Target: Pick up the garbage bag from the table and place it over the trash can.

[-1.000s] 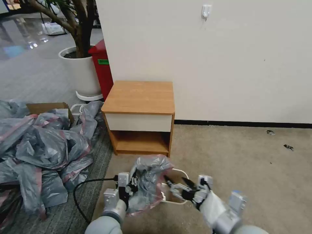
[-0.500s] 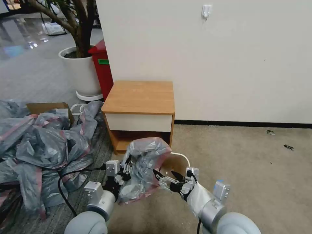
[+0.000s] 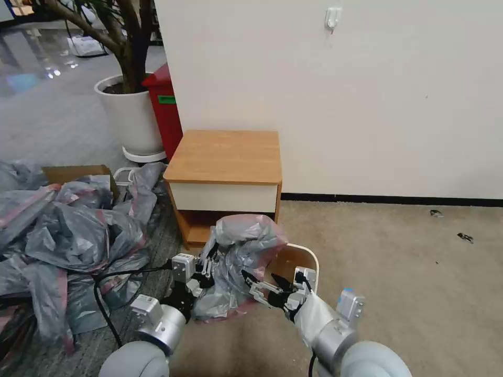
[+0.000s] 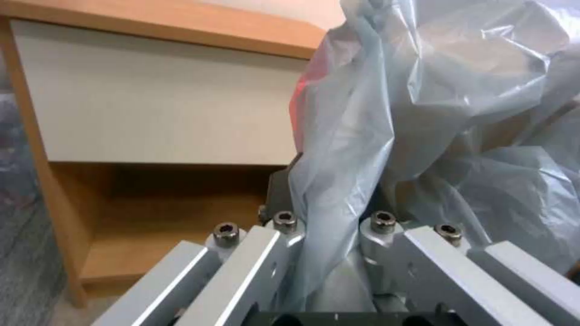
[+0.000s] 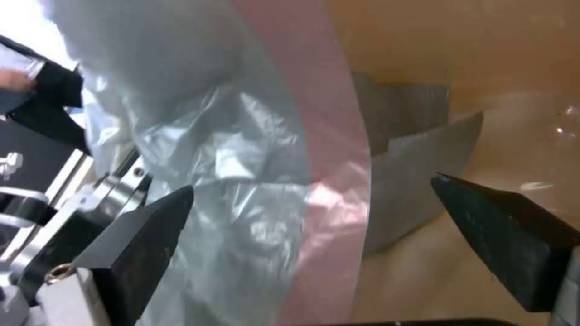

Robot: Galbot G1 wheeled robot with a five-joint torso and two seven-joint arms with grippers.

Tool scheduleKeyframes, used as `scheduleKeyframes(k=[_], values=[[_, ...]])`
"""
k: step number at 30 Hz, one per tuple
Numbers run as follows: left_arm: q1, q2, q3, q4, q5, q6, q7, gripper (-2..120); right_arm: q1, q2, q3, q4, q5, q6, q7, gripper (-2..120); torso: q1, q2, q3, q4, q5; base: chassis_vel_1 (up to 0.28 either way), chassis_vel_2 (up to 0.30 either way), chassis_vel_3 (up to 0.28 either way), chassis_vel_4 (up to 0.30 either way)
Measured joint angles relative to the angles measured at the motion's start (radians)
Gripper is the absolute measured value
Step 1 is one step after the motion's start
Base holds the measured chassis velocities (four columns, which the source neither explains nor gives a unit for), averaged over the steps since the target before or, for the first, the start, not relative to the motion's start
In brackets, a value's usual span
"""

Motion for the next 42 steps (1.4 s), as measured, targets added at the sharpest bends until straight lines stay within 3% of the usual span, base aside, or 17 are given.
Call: scheduleKeyframes(k=[10, 13, 23, 29, 35, 38, 42], values=[[0.0, 0.001, 0.001, 0.0, -0.015, -0.001, 0.016, 6, 0.025, 0.004, 0.004, -0.013, 0.011, 0.016, -0.055, 100, 0.0, 0.0, 0.0, 0.0, 0.0, 0.0, 0.0, 0.0, 0.0], [-0.003, 0.001, 0.002, 0.006, -0.027, -0.001, 0.017, 6, 0.032, 0.004, 0.005, -0.023, 0.011, 0.019, -0.083, 94, 0.0, 0.0, 0.0, 0.0, 0.0, 0.0, 0.0, 0.0, 0.0], [-0.017, -0.001, 0.006, 0.021, -0.08, 0.006, 0.016, 6, 0.042, 0.005, -0.003, -0.038, 0.01, 0.026, -0.119, 58, 0.0, 0.0, 0.0, 0.0, 0.0, 0.0, 0.0, 0.0, 0.0], [-0.023, 0.0, 0.006, 0.037, -0.094, 0.008, -0.011, 6, 0.047, 0.004, -0.011, -0.039, 0.01, 0.031, -0.12, 30, 0.0, 0.0, 0.0, 0.0, 0.0, 0.0, 0.0, 0.0, 0.0], [-0.029, 0.002, 0.009, 0.043, -0.109, 0.015, -0.028, 6, 0.05, 0.004, -0.015, -0.039, 0.01, 0.036, -0.118, 14, 0.0, 0.0, 0.0, 0.0, 0.0, 0.0, 0.0, 0.0, 0.0], [-0.033, 0.003, 0.012, 0.044, -0.123, 0.029, -0.041, 6, 0.056, 0.0, -0.013, -0.042, 0.009, 0.046, -0.117, 0, 0.0, 0.0, 0.0, 0.0, 0.0, 0.0, 0.0, 0.0, 0.0], [-0.037, 0.003, 0.015, 0.045, -0.127, 0.044, -0.072, 6, 0.06, -0.006, -0.005, -0.039, 0.01, 0.048, -0.116, 0, 0.0, 0.0, 0.0, 0.0, 0.0, 0.0, 0.0, 0.0, 0.0]])
